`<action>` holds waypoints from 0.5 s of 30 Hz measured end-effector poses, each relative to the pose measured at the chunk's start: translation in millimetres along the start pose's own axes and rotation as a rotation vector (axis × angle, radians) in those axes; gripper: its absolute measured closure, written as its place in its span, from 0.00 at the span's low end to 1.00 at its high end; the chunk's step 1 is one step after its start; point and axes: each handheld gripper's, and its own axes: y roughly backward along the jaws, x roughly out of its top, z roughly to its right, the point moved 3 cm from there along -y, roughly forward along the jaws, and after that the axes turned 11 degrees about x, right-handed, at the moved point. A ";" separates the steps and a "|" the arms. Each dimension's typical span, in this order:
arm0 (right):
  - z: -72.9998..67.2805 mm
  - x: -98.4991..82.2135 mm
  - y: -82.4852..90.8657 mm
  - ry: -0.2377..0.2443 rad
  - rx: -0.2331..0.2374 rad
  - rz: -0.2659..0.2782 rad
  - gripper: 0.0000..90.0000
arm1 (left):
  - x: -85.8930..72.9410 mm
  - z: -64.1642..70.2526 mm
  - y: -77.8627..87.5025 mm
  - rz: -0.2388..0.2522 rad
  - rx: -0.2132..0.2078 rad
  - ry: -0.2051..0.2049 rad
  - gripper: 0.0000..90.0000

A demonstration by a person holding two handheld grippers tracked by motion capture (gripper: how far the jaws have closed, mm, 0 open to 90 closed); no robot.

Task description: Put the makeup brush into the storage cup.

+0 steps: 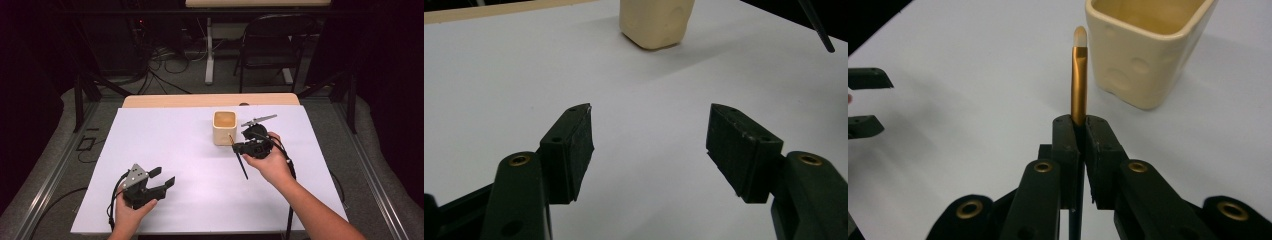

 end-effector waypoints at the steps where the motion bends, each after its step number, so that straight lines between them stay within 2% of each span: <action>1: -0.4 -0.2 1.8 0.001 0.003 0.015 0.93 | 0.0 0.0 -0.1 -0.001 0.003 -0.003 0.39; 9: -5.1 -6.4 5.7 0.031 0.041 0.081 0.93 | -0.1 1.3 -0.8 0.000 0.004 -0.008 0.40; 11: -4.9 -7.2 6.8 0.038 0.063 0.125 0.93 | -0.3 1.3 -1.3 -0.002 0.005 -0.011 0.40; 15: -5.4 -9.4 8.6 0.052 0.080 0.175 0.93 | -0.7 0.3 -3.3 -0.012 0.007 -0.010 0.40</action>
